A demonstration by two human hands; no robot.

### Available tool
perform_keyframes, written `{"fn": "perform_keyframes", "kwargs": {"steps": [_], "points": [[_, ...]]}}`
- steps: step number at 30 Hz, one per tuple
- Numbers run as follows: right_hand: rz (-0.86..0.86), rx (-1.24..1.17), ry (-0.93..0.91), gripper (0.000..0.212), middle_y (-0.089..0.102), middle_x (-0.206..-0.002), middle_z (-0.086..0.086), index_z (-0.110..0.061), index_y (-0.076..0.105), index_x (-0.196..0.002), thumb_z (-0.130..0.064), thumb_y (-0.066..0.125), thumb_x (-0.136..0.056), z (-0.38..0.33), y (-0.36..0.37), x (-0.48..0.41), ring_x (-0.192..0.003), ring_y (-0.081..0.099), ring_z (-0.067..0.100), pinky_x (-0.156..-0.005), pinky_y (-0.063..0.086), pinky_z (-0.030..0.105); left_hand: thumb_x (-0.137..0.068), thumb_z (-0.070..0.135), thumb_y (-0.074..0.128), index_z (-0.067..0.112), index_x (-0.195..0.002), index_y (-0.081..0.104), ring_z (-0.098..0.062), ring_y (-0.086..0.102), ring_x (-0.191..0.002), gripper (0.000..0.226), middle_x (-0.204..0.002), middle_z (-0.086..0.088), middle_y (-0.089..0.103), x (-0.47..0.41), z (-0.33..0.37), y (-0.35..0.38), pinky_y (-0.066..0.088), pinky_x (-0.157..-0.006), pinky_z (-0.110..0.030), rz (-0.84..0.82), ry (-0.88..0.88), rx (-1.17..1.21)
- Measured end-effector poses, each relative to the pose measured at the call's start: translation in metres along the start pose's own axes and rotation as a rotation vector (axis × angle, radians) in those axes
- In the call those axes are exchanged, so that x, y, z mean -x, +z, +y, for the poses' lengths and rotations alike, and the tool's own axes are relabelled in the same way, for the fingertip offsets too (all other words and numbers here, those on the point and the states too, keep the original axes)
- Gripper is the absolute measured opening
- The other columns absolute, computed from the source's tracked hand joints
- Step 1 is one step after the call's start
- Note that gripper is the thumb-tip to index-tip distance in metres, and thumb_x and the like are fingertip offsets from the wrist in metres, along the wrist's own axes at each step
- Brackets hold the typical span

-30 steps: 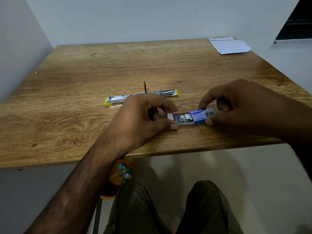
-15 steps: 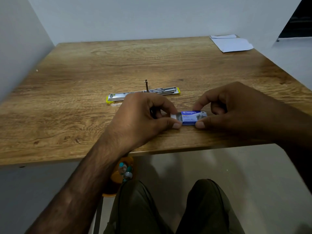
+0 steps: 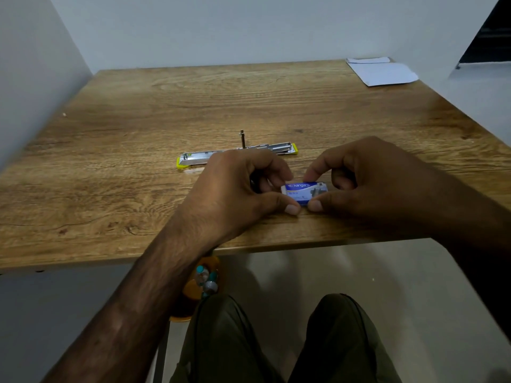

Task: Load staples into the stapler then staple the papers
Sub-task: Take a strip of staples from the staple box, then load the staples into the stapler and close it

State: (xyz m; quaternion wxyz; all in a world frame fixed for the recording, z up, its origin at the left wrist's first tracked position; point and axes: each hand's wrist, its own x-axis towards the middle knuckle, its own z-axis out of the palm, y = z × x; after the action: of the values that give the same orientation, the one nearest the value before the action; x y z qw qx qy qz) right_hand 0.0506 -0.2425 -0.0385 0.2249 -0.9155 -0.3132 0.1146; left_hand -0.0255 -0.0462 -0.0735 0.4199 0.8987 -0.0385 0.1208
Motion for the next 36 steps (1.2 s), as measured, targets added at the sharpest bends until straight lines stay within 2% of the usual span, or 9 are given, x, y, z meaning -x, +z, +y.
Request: {"fn": "perform_keyframes", "kwargs": {"steps": [7,11,15,17,20,24,28,32,36], "points": [[0.000,-0.025,-0.017,0.027,0.058,-0.053,-0.023,-0.037,0.073,-0.098,-0.035,0.085,-0.074,-0.001,0.001,-0.004,-0.049,0.053,-0.005,-0.052,0.033,0.024,-0.057,0.028,0.096,0.023,-0.091,0.075,-0.003,0.061,-0.065,0.041,-0.077,0.005,0.068,-0.003,-0.005,0.002,0.045,-0.058,-0.012,-0.004,0.012,0.025],[-0.055,-0.040,-0.031,0.031,0.058,-0.052,-0.020,-0.036,0.071,-0.101,-0.033,0.086,-0.073,0.000,-0.002,-0.007,-0.047,0.051,-0.003,-0.048,0.034,0.015,-0.056,0.028,0.097,0.024,-0.090,0.075,-0.004,0.062,-0.064,0.040,-0.077,0.005,0.070,-0.004,-0.008,0.003,0.047,-0.057,-0.013,0.001,-0.003,0.075],[-0.098,-0.269,-0.013,0.033,0.062,-0.062,-0.009,-0.039,0.067,-0.108,-0.029,0.081,-0.080,0.006,-0.018,-0.012,-0.053,0.052,-0.001,-0.056,0.042,0.024,-0.056,0.032,0.097,0.025,-0.089,0.074,-0.008,0.061,-0.063,0.040,-0.078,0.002,0.070,-0.003,-0.009,0.003,0.049,-0.057,-0.016,0.021,-0.007,0.101],[-0.101,-0.453,0.011,0.023,0.064,-0.069,-0.005,-0.031,0.069,-0.109,-0.015,0.067,-0.093,0.008,-0.028,-0.020,-0.054,0.056,0.001,-0.050,0.047,0.019,-0.060,0.032,0.095,0.023,-0.085,0.075,-0.004,0.057,-0.061,0.034,-0.076,0.000,0.069,-0.004,-0.009,0.004,0.048,-0.056,-0.018,0.099,-0.001,0.157],[-0.199,-0.754,0.041,0.028,0.070,-0.090,0.007,-0.006,0.068,-0.113,0.004,0.044,-0.101,0.006,-0.036,-0.043,-0.069,0.069,0.010,-0.057,0.056,0.020,-0.073,0.019,0.088,0.015,-0.082,0.074,-0.008,0.052,-0.059,0.017,-0.066,0.000,0.065,-0.005,-0.013,0.001,0.045,-0.054,-0.020,0.330,-0.013,0.287],[-0.183,-0.870,-0.003,0.018,0.078,-0.096,0.016,0.000,0.069,-0.109,0.004,0.056,-0.096,-0.002,-0.039,-0.076,-0.079,0.077,0.020,-0.066,0.062,0.024,-0.080,0.013,0.082,0.017,-0.078,0.072,-0.004,0.052,-0.058,0.012,-0.062,0.009,0.062,-0.005,-0.021,-0.015,0.043,-0.054,-0.017,0.572,-0.014,0.292],[-0.092,-0.782,-0.023,0.016,0.078,-0.096,0.020,0.003,0.070,-0.108,-0.001,0.067,-0.092,-0.004,-0.035,-0.100,-0.081,0.078,0.025,-0.067,0.064,0.028,-0.082,0.023,0.079,0.021,-0.087,0.070,-0.009,0.059,-0.069,0.011,-0.075,0.006,0.065,-0.013,-0.028,-0.033,0.045,-0.061,-0.019,0.501,0.044,-0.001],[-0.038,-0.787,-0.001,0.020,0.076,-0.097,0.025,0.008,0.071,-0.107,-0.003,0.070,-0.090,-0.004,-0.024,-0.114,-0.073,0.077,0.020,-0.062,0.062,0.023,-0.077,0.042,0.080,0.024,-0.107,0.067,-0.013,0.057,-0.094,0.037,-0.099,0.007,0.063,-0.033,-0.032,-0.040,0.048,-0.085,-0.032,0.279,0.027,-0.340],[-0.017,-0.823,-0.004,0.017,0.076,-0.093,0.025,0.005,0.073,-0.098,0.004,0.076,-0.081,0.004,-0.016,-0.120,-0.073,0.077,0.022,-0.061,0.062,0.025,-0.077,0.054,0.075,0.027,-0.115,0.065,-0.014,0.053,-0.108,0.048,-0.107,0.008,0.059,-0.040,-0.036,-0.033,0.045,-0.095,-0.040,0.162,0.032,-0.492]]}}
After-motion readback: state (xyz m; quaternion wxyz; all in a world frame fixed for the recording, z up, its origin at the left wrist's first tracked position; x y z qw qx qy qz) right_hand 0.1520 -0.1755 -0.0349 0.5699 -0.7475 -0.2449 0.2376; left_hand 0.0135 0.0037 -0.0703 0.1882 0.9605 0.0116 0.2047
